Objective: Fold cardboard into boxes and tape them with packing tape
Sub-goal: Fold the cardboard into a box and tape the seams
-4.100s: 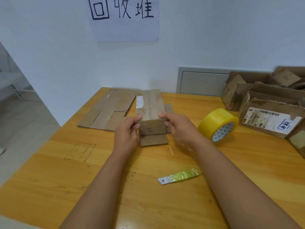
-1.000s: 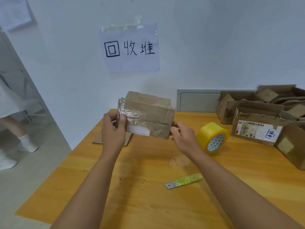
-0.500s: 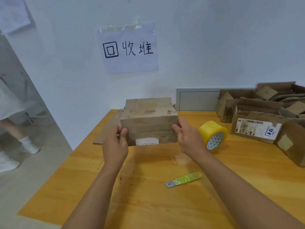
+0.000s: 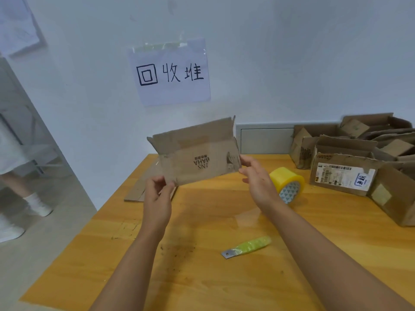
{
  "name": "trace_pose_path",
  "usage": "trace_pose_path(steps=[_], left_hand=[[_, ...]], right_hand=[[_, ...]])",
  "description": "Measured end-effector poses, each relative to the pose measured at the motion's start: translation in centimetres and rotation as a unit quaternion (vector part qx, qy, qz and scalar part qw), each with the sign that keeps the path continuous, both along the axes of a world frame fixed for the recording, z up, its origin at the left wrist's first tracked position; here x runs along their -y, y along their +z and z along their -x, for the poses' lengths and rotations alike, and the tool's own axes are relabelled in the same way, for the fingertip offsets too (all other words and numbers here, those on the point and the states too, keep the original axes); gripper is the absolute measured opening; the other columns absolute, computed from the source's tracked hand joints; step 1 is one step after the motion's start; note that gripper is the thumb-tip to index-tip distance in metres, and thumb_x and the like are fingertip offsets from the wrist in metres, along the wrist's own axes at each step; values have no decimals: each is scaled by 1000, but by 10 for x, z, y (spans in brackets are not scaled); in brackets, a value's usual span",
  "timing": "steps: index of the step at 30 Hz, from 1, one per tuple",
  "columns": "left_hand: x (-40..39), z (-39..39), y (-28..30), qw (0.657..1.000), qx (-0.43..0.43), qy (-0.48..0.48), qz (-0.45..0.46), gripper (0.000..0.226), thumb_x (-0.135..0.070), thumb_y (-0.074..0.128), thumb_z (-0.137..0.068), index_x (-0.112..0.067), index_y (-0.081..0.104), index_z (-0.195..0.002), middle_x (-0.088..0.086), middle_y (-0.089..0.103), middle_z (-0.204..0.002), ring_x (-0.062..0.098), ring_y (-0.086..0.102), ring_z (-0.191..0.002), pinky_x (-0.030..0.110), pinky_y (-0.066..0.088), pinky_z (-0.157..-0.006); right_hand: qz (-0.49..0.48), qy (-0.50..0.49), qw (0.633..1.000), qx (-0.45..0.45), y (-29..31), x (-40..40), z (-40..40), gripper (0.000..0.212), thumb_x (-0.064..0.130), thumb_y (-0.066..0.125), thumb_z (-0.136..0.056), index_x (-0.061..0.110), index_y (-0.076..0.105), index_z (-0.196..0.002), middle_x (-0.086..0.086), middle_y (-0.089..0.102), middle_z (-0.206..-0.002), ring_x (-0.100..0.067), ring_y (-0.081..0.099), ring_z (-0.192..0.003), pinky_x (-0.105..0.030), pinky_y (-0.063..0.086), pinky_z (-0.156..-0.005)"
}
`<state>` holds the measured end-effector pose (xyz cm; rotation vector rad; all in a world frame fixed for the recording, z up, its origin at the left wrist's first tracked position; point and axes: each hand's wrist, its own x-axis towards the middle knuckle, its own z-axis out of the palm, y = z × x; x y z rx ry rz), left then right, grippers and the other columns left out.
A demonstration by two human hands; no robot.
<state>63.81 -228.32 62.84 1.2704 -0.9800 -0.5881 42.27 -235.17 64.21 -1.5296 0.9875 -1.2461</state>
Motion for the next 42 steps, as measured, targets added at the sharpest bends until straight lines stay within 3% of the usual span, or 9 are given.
trace_pose_path(steps=[2, 6, 14, 19, 24, 28, 33, 38, 42], left_hand=[[-1, -1, 3, 999, 5, -30, 23, 31, -3, 52, -99, -27, 52, -118, -6, 63, -119, 11, 59, -115, 20, 47, -85], [-2, 4, 13, 994, 36, -77, 69, 45, 6, 53, -96, -30, 52, -123, -3, 64, -126, 8, 60, -116, 22, 53, -88], [16, 30, 39, 989, 59, -115, 65, 36, 0, 58, -95, -27, 55, -118, -6, 62, -124, 8, 58, -117, 34, 50, -99], [60, 66, 66, 980, 116, -142, 73, 36, -11, 60, -97, -34, 50, -123, -10, 59, -130, 5, 55, -121, 38, 46, -106], [114, 107, 77, 969, 158, -183, 49, 43, -13, 60, -97, -48, 45, -118, -13, 49, -132, 6, 51, -121, 35, 42, -109], [160, 118, 64, 964, 173, -200, 15, 45, -10, 59, -96, -45, 43, -119, -12, 45, -131, 0, 49, -113, 28, 40, -107], [208, 110, 32, 969, 154, -193, -11, 53, 2, 58, -93, -48, 46, -106, -27, 53, -111, -23, 54, -91, 6, 42, -84], [247, 91, -16, 961, 181, -192, -77, 55, -10, 64, -93, -40, 40, -132, -29, 49, -125, -15, 46, -113, 5, 34, -86], [263, 84, -50, 952, 193, -192, -138, 72, -19, 67, -92, -24, 18, -145, -9, 40, -141, 7, 39, -132, 23, 33, -99]], right_hand=[[-28, -7, 998, 47, 6, -2, 3, 23, 33, 36, -106, 32, 59, -108, 12, 62, -115, -7, 58, -112, -29, 47, -93], [-25, -37, 998, 52, 17, -3, 13, 36, 55, 25, -104, 37, 54, -117, 19, 57, -120, -5, 53, -116, -31, 40, -103], [-1, -65, 998, -10, 50, 7, 54, 19, 37, 37, -106, 39, 54, -98, 10, 62, -110, -13, 57, -110, -34, 46, -99], [37, -91, 995, -34, 77, 40, 100, 21, 35, 37, -107, 32, 48, -124, 10, 57, -120, -13, 56, -114, -24, 49, -88], [47, -96, 988, -115, 81, 83, 141, 18, 36, 46, -104, 27, 43, -118, 7, 52, -121, -15, 54, -108, -37, 46, -97], [57, -55, 971, -226, 63, 120, 154, 16, 34, 54, -100, 31, 52, -116, 6, 50, -124, -15, 48, -119, -31, 39, -99], [26, -13, 941, -338, 33, 168, 141, 35, 42, 60, -95, 38, 52, -129, -2, 32, -137, -23, 45, -122, -29, 33, -108], [-15, 15, 913, -408, 2, 206, 116, 52, 43, 60, -96, 31, 44, -144, -8, 21, -151, -28, 42, -134, -32, 26, -116], [-26, 26, 896, -443, -28, 221, 108, 53, 45, 60, -95, 36, 43, -144, -6, 19, -153, -28, 39, -137, -33, 25, -119]])
